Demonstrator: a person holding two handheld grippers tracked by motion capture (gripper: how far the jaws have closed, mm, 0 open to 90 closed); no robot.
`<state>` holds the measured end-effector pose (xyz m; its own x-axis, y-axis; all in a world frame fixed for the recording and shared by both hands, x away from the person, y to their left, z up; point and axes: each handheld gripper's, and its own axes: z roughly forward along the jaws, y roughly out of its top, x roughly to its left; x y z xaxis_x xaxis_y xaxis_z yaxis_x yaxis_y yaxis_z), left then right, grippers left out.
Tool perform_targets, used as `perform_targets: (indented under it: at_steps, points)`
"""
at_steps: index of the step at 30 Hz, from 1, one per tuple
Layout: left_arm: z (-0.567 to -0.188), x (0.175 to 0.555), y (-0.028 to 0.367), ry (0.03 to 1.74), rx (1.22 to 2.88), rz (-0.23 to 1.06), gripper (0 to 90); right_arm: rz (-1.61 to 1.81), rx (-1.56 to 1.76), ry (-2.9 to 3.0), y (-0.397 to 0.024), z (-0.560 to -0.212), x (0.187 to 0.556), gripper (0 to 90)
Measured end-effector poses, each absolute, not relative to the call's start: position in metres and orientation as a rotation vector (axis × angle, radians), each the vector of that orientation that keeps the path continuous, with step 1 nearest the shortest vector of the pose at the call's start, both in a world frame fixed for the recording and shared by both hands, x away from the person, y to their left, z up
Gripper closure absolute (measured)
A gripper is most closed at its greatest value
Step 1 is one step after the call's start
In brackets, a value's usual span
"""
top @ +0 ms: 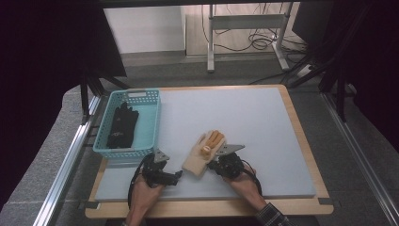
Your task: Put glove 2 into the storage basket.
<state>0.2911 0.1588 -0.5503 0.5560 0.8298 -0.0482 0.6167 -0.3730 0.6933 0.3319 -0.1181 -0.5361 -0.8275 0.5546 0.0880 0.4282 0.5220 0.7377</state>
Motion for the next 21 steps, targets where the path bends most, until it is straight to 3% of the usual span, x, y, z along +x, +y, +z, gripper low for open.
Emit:
perform_targets:
  at_steps: [10, 21]
  points:
    - [-0.55, 0.29, 0.159, 1.158, 2.121, 0.412, 3.1, 1.184, 0.815, 2.594, -0.102, -0.537, 0.338, 83.1]
    - [-0.551, 0.29, 0.159, 1.156, 2.115, 0.416, 2.7, 1.164, 0.805, 2.579, -0.118, -0.527, 0.332, 71.5]
